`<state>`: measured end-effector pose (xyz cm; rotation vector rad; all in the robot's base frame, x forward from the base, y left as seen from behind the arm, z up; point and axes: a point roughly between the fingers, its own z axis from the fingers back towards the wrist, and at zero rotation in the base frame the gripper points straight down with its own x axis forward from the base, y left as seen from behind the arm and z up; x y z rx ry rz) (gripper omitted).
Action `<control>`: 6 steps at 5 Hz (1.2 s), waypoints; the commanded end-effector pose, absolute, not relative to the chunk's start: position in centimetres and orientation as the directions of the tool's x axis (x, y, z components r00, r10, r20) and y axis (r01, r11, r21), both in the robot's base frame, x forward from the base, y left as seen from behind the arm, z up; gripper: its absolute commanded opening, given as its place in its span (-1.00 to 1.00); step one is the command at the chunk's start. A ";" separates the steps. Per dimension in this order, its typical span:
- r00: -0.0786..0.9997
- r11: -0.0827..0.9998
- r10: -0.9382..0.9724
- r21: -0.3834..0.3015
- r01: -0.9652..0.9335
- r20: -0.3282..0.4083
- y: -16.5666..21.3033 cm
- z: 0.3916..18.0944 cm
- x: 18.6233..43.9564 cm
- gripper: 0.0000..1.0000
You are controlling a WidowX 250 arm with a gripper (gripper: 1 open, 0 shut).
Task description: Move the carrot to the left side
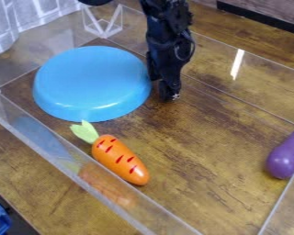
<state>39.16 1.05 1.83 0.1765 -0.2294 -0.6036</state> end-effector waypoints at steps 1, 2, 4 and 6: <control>0.804 0.808 -0.582 0.198 0.555 0.122 -0.1 0.5 37.6 -1.00; 0.810 0.815 -0.573 0.198 0.545 0.129 -0.3 0.5 37.6 -1.00; 0.820 0.827 -0.555 0.199 0.526 0.142 -0.5 0.4 37.7 -1.00; 0.828 0.838 -0.539 0.200 0.508 0.154 -0.7 0.6 37.8 -1.00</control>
